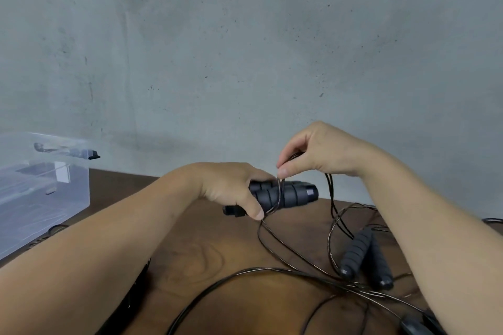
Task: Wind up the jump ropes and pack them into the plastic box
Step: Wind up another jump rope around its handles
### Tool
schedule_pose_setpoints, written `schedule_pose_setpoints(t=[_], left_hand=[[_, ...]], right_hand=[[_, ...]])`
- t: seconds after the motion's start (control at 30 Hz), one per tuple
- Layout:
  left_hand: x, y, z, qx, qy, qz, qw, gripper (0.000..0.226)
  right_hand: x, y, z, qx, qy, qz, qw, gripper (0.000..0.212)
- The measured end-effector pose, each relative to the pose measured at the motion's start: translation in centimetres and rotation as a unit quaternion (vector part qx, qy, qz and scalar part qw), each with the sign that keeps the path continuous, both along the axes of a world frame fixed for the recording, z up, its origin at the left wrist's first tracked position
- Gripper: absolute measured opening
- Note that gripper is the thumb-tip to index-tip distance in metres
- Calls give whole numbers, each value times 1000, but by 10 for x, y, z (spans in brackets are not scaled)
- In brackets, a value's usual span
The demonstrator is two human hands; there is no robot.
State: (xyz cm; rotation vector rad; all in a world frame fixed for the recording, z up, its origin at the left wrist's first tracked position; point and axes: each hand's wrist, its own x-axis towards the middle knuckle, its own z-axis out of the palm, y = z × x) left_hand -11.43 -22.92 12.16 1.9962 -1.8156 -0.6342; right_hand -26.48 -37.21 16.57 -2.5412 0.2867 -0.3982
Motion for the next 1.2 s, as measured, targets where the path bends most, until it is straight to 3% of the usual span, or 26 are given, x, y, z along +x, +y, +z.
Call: schedule_pose_setpoints(t=[0.13,0.2,0.33,0.37,0.43,0.53,0.6,0.7,0.77,0.87,1.03,1.13,1.2], left_hand=[[-7,5,-2,5,13,-31,999,43],[-10,13,1,-7,79,-58,995,42],[0,24,8,-65,199,-69,975,48],[3,24,6,-77,213,-54,972,54],[9,23,0,-95,233,-2,968,66],[10,18,-4,-107,265,63,956,72],[12,15,-2,-119,272,94,950,72],[19,8,4,-164,224,144,950,63],[29,3,9,-206,162,180,948,41],[40,-6,6,-208,8,190,959,27],[55,-23,-27,-159,-213,180,947,20],[49,-34,-47,-121,-310,139,933,35],[37,-42,-52,-116,-346,103,925,30]], right_hand=[[15,2,-4,75,44,46,995,12],[20,-3,-14,183,55,103,976,13],[30,-16,-49,491,-60,126,860,12],[33,-18,-60,531,-93,114,834,13],[41,-17,-80,544,-111,137,820,10],[52,-8,-95,517,-123,126,838,10],[56,1,-98,494,-142,70,855,23],[59,11,-107,439,-129,-1,889,33],[58,16,-114,362,-94,-30,927,40],[56,23,-121,242,-29,-48,969,32],[41,14,-114,160,73,-69,982,23],[31,8,-95,0,142,-63,988,29],[29,2,-77,-108,162,-70,978,28]])
